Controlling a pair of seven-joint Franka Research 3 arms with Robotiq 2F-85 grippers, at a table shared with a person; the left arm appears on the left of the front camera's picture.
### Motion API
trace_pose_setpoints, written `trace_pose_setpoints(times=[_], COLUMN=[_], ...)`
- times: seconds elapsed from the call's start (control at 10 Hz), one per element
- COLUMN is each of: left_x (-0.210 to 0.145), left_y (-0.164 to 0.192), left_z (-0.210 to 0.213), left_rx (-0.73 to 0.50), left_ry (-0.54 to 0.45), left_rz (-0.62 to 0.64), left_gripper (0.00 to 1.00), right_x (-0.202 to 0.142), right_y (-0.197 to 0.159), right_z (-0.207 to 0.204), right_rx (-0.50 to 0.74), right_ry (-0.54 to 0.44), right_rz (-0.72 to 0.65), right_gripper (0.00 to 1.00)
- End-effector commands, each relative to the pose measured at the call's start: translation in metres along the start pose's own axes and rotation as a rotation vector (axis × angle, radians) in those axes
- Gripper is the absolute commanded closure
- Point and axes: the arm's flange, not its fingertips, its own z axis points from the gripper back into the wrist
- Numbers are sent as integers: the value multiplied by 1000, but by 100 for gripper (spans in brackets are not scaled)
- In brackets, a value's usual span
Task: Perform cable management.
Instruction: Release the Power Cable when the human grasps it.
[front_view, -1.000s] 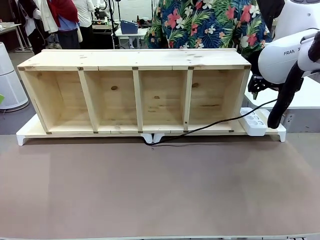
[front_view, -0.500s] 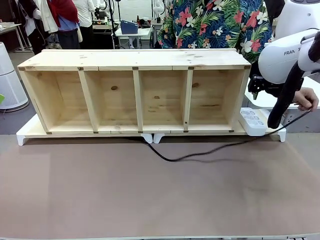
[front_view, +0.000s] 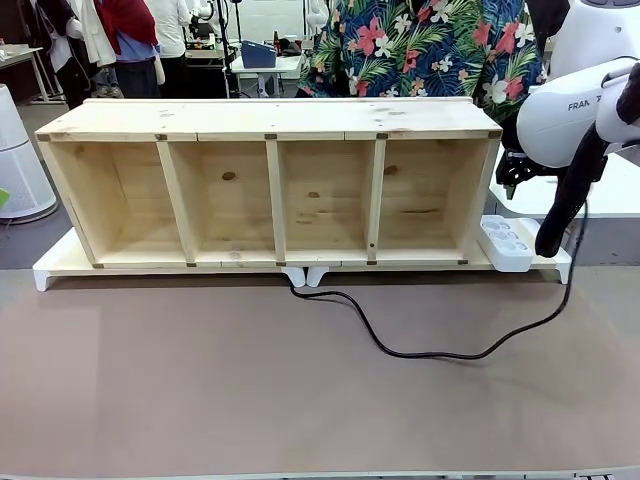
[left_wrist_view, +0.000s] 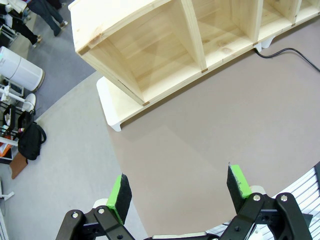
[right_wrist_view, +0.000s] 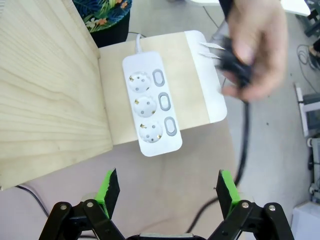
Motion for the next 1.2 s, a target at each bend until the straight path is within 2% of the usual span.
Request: trace_pose_setpoints(times=[0.0, 1.1], left_x=[0, 0], left_y=[1, 1], left_z=[0, 0], left_rx=[2, 2], left_ry=[-3, -3], left_rz=[4, 4], left_gripper=[0, 0], right_x=[0, 0], right_y=[0, 0], right_z=[-1, -1], right_rx=[-2, -2], right_ry=[5, 5], right_rz=[0, 0], right_gripper=[0, 0])
